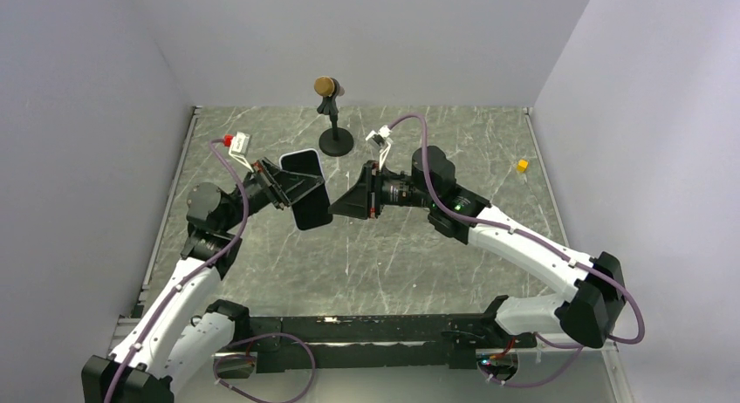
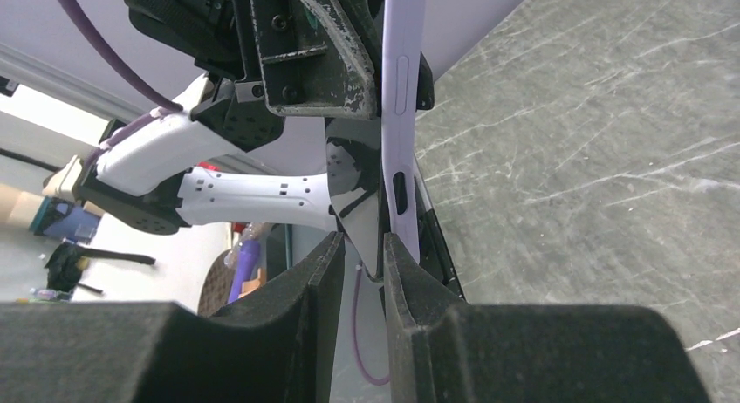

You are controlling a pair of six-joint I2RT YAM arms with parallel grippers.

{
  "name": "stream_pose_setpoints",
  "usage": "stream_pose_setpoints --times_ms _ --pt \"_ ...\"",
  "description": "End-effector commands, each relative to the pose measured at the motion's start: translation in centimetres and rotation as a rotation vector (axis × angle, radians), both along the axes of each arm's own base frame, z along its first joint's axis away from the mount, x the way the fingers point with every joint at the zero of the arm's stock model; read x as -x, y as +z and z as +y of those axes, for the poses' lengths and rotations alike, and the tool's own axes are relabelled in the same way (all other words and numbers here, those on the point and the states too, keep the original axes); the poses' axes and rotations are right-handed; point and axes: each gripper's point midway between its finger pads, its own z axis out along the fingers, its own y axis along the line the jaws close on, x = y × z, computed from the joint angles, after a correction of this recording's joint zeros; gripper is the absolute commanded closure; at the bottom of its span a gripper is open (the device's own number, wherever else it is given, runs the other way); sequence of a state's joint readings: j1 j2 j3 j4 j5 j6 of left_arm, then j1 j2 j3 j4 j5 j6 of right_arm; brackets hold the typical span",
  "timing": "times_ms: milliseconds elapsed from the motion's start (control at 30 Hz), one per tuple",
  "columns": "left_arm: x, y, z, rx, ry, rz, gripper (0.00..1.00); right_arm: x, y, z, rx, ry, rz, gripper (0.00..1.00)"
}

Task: Take the phone out of the phone case
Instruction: Remove the phone case from the phone.

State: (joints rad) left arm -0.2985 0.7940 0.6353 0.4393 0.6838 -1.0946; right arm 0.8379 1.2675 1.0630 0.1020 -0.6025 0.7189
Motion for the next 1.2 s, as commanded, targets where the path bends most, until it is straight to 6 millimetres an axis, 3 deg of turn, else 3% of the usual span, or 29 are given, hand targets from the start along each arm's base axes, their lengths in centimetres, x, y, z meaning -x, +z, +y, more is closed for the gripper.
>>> stream_pose_setpoints --times_ms 0,300,500,767,1167 --pt "2.9 5.8 -0.1 0.195 -0.119 -0.127 1.0 0.3 -2.3 1.6 -0.002 0.035 0.059 0.73" --pt "3.7 6.5 0.0 0.252 -0.155 -0.136 1.0 -0.1 -5.0 2.7 0.03 0.042 0.129 0.69" --pt "3.7 6.3 -0.1 0.242 -0.153 -0.135 1.0 0.9 -4.1 3.5 -0.043 0.122 0.176 0.68" --pt "4.2 7.7 0.5 0.378 -0.206 -0.123 1.0 1.0 -8.4 3.1 0.074 0.086 0.187 0.66" --pt "3.4 6.7 0.7 0.385 -0.163 -0.103 1.0 3.5 -6.1 2.6 -0.114 0.212 0.277 0.74"
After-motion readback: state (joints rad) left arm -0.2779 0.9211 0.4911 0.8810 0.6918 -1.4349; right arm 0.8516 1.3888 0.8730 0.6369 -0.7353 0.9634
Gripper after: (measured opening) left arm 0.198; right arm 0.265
